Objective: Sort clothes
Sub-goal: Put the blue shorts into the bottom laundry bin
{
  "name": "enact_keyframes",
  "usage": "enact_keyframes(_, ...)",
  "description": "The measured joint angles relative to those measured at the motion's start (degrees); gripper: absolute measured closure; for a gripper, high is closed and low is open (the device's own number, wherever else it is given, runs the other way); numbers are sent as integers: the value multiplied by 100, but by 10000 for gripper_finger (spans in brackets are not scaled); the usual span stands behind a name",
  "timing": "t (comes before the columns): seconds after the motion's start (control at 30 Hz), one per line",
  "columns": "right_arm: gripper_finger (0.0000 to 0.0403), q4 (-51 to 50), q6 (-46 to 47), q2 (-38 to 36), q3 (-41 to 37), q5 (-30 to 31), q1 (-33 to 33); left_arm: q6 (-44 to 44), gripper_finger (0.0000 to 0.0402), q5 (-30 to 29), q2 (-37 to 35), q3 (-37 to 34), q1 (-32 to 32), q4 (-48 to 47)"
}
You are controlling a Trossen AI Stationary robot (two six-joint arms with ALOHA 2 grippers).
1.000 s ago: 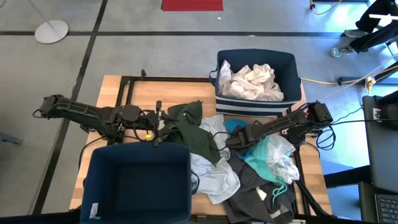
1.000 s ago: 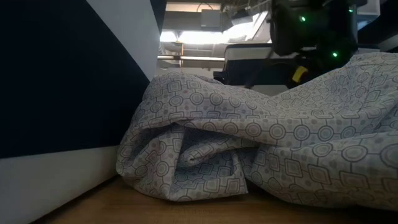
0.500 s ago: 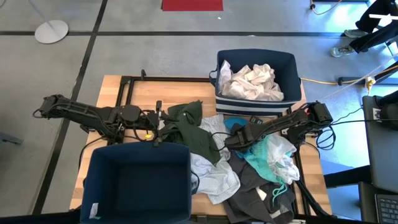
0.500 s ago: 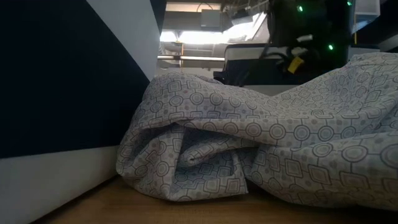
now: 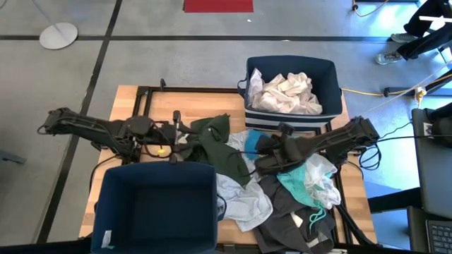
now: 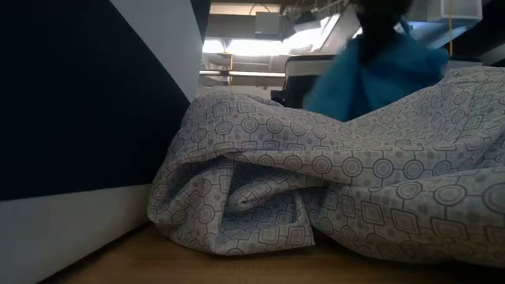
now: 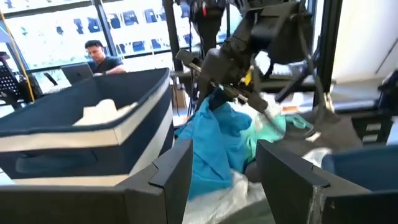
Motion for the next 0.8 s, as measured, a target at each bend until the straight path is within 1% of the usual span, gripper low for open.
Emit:
enact_keyframes(0.2, 390, 140, -668, 0, 917, 705, 210, -93, 235, 0, -353, 129, 0, 21)
enact_keyframes(0.3, 388, 333, -1072, 0, 1277, 1135, 302, -117, 235, 0, -512, 190, 0, 3)
enact_keyframes(0.4, 378, 757, -1606, 0, 1542, 1512, 352, -87, 235, -2, -685, 249, 0, 51)
enact_keyframes(0.47, 377, 1173, -2122, 0, 1665, 1660, 387, -87, 235, 0, -782, 288, 0, 77)
enact_keyframes(0.57, 383, 2051, -3106, 0, 1739, 1788, 372, -90, 235, -1, -946, 302, 0, 62)
enact_keyframes(0.7, 386, 3411, -4509, 0, 1742, 1730, 370, -90, 235, -2, -1166, 307, 0, 65)
enact_keyframes(0.8, 380, 4489, -5525, 0, 1744, 1553, 372, -86, 235, -2, -1328, 309, 2, 58)
